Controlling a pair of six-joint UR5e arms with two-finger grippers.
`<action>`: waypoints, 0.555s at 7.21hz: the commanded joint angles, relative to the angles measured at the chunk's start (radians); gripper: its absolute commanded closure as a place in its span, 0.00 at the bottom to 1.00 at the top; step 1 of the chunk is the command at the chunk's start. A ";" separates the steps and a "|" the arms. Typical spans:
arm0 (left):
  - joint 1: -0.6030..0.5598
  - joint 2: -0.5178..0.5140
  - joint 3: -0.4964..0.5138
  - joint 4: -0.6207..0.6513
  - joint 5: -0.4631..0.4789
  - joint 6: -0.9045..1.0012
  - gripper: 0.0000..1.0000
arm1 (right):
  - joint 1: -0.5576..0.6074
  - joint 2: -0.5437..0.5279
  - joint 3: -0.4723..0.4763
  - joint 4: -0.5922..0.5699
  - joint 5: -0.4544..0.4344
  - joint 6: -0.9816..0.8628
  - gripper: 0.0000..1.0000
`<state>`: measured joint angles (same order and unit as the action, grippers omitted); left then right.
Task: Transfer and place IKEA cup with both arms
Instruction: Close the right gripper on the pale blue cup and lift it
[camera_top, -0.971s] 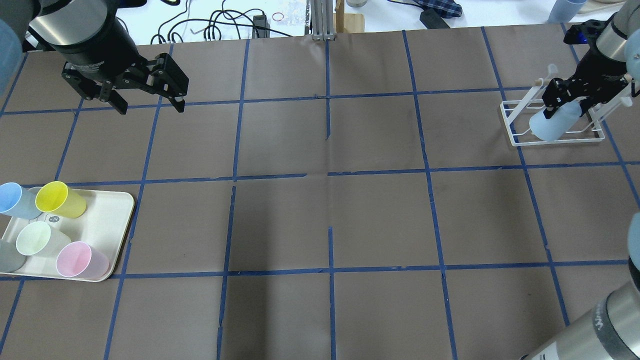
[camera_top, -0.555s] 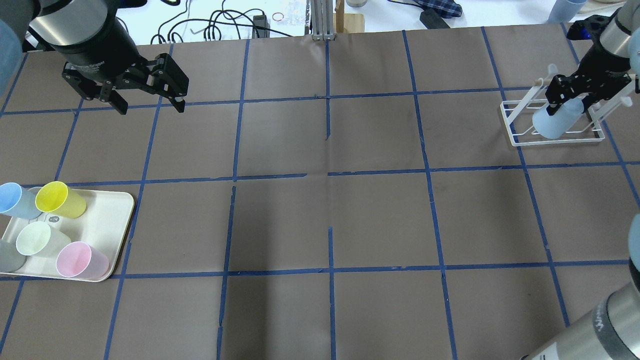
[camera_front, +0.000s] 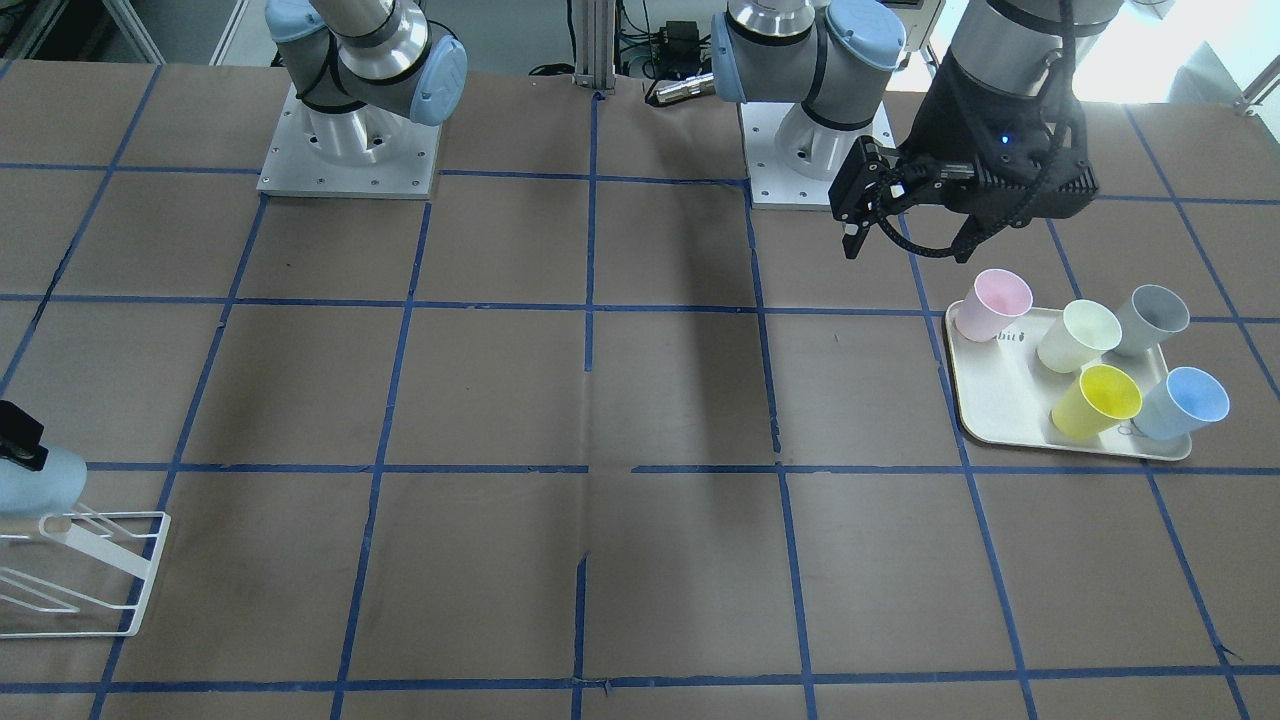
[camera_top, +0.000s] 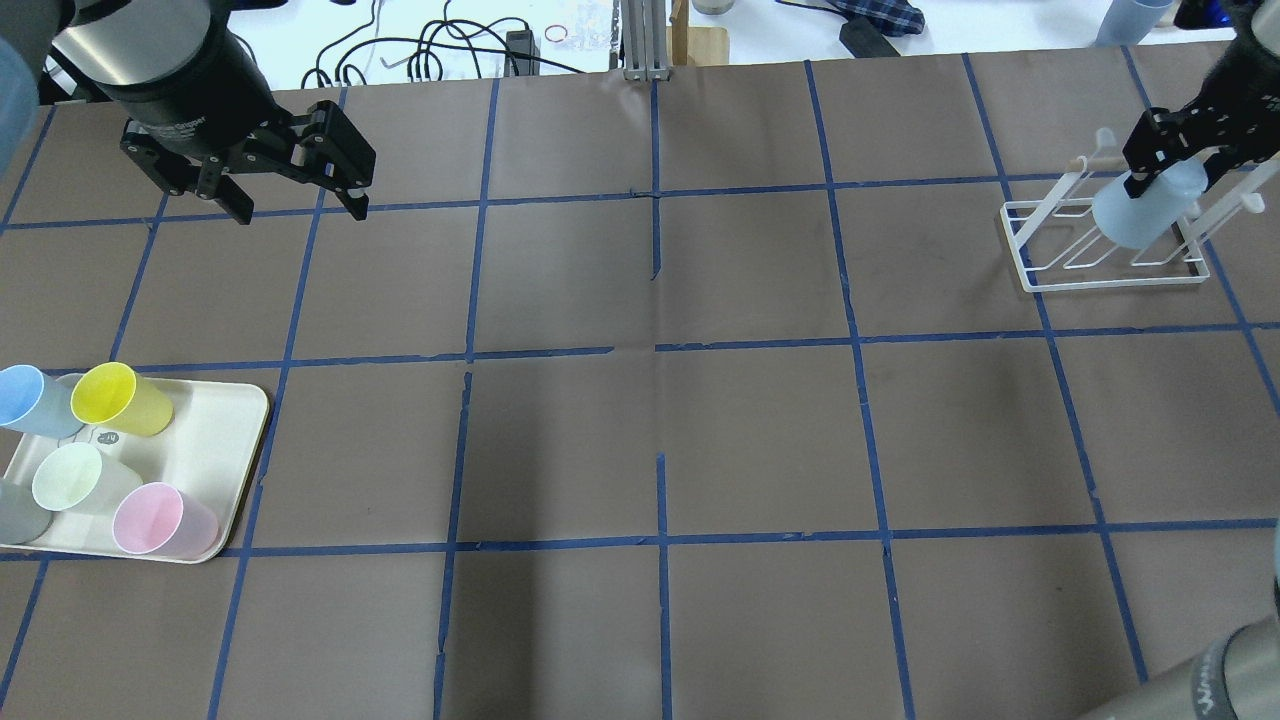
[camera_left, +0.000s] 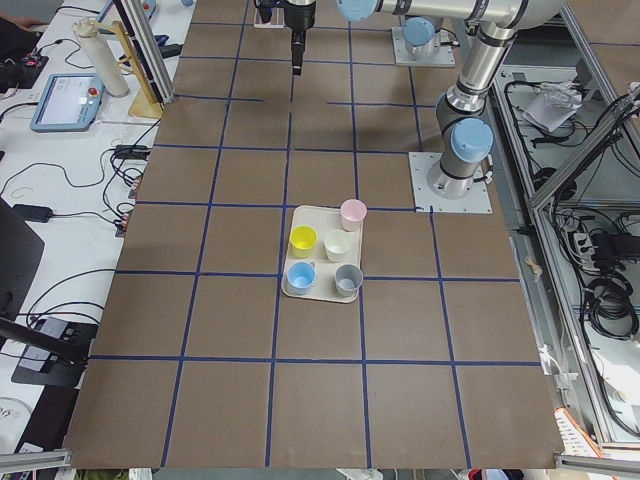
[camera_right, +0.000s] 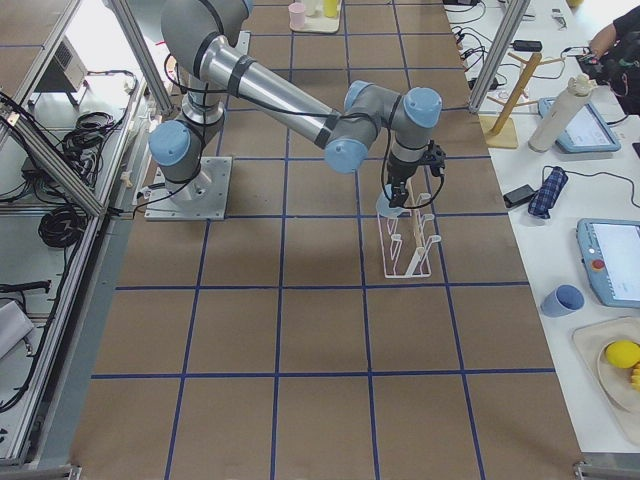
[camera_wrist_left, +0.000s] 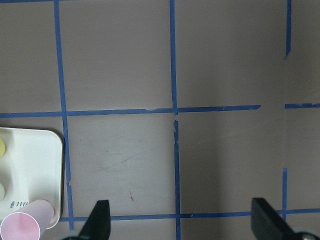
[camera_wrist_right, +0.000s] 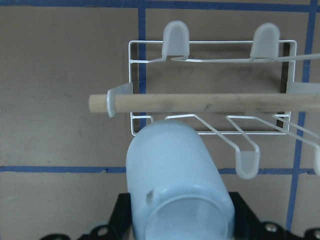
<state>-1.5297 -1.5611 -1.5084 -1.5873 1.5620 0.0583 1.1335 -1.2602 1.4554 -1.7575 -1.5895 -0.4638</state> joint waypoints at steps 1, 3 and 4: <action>0.002 0.001 -0.001 0.001 0.000 0.000 0.00 | 0.012 -0.091 -0.003 0.100 0.025 0.005 0.51; 0.005 0.013 -0.013 -0.013 -0.017 0.001 0.00 | 0.019 -0.131 -0.003 0.231 0.193 0.008 0.51; 0.014 0.016 -0.035 -0.075 -0.075 0.003 0.00 | 0.019 -0.145 -0.001 0.342 0.309 0.008 0.51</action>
<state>-1.5238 -1.5507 -1.5247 -1.6102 1.5370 0.0596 1.1506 -1.3835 1.4528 -1.5364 -1.4109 -0.4569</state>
